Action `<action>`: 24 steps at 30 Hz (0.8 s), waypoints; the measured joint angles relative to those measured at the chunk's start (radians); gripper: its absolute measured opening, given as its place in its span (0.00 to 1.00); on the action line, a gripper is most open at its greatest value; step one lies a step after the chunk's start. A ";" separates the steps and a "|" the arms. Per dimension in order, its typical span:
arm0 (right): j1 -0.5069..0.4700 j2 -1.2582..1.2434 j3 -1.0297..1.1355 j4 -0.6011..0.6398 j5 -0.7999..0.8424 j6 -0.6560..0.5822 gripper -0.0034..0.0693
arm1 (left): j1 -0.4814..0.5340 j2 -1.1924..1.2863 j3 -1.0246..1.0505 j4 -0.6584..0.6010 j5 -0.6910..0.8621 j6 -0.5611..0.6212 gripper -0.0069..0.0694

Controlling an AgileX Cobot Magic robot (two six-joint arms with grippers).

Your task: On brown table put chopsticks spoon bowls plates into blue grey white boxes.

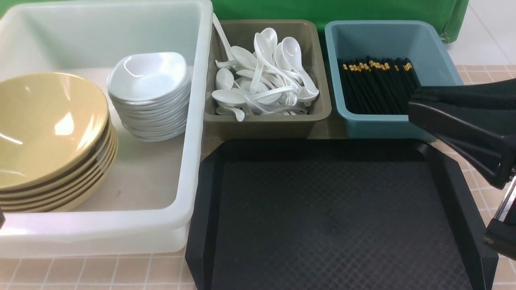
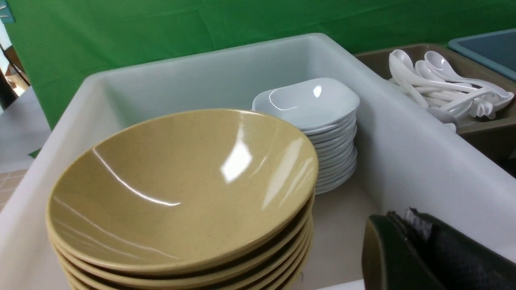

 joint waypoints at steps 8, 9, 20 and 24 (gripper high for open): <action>0.000 0.000 0.000 -0.001 0.000 0.001 0.19 | 0.000 0.000 0.001 0.000 0.026 0.000 0.09; 0.000 0.000 0.000 -0.001 0.000 0.001 0.19 | 0.000 0.000 0.001 0.000 0.026 0.000 0.09; -0.014 -0.076 0.140 0.035 -0.101 -0.006 0.16 | 0.000 0.000 0.001 -0.004 0.026 0.000 0.09; -0.098 -0.171 0.280 0.073 -0.258 -0.019 0.10 | 0.000 0.000 0.001 -0.004 0.026 0.000 0.09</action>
